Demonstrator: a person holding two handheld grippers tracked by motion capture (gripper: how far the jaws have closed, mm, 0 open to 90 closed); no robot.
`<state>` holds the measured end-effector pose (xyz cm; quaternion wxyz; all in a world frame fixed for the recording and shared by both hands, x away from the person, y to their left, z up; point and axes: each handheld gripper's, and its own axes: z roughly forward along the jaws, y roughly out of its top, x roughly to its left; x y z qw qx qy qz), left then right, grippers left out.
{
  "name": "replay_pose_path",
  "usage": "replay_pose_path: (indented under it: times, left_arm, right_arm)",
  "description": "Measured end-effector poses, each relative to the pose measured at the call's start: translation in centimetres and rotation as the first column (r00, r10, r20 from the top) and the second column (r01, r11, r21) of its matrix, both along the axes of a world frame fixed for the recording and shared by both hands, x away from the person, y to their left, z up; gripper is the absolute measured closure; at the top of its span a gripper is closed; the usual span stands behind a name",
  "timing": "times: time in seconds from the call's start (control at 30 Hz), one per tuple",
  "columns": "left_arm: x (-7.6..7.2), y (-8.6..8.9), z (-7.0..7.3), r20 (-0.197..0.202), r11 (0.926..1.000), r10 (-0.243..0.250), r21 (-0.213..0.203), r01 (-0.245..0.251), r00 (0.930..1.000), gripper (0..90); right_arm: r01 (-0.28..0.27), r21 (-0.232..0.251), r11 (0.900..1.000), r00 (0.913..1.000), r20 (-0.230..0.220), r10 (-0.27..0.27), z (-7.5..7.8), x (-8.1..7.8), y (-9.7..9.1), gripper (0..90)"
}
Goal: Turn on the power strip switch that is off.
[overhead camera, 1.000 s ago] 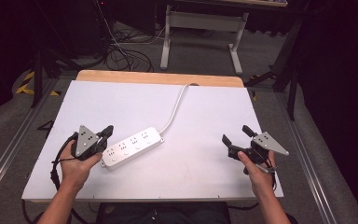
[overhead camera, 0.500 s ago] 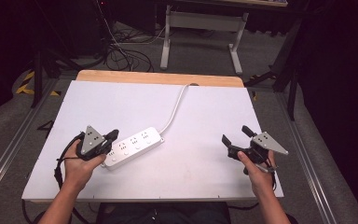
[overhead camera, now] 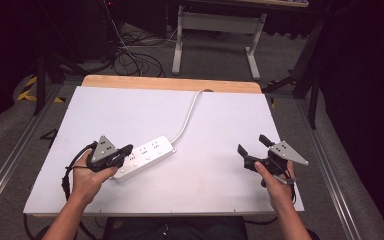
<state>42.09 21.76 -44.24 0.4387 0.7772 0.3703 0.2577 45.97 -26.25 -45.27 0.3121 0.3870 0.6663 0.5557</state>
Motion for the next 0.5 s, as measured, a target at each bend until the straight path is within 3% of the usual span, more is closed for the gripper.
replay_pose_path:
  times: [0.5]
  left_arm:
    - [0.61,-0.75,-0.84,-0.103,0.9986,-0.039,0.03,0.043,0.9939,88.9]
  right_arm:
    - [0.001,-0.001,1.0,1.0,-0.005,-0.001,-0.03,0.01,-0.02,9.2]
